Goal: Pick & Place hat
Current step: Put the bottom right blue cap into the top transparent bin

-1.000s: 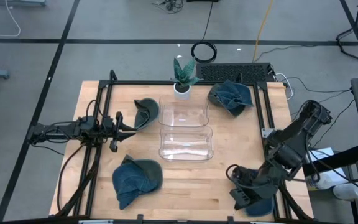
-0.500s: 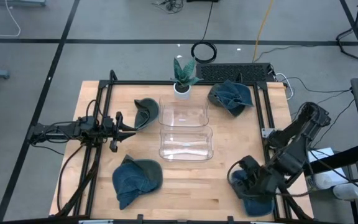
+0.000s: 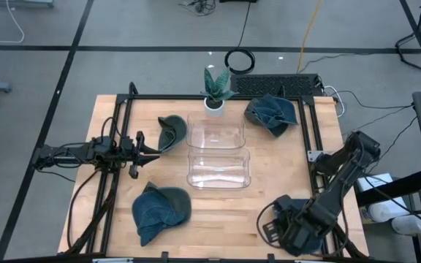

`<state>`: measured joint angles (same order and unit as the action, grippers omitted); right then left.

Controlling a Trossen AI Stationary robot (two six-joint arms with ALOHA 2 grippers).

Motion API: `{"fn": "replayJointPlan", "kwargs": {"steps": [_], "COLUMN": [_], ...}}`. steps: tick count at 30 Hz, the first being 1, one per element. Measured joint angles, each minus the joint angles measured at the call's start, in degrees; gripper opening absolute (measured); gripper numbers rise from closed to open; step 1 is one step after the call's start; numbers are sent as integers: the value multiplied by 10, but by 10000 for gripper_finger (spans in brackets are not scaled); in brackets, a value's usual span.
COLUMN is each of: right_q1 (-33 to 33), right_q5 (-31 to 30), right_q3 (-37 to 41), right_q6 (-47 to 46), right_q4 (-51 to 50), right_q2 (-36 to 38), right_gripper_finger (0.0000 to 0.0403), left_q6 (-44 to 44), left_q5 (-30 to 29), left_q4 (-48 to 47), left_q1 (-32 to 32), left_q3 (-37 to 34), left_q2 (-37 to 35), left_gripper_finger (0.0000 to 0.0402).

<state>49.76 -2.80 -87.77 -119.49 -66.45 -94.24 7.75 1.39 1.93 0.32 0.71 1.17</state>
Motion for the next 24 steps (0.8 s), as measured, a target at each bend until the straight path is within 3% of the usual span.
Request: {"fn": "replayJointPlan", "kwargs": {"steps": [13, 24], "right_q1": [25, 23], "right_q5": [59, 97], "right_q3": [0, 0], "right_q6": [-82, -95], "right_q4": [4, -13], "right_q2": [-74, -133], "right_gripper_finger": [123, 123], "left_q6": [0, 0], "left_q5": [0, 0], "left_q4": [0, 0], "left_q1": [0, 0], "left_q3": [0, 0], "left_q2": [0, 0], "left_gripper_finger": [88, 88]}}
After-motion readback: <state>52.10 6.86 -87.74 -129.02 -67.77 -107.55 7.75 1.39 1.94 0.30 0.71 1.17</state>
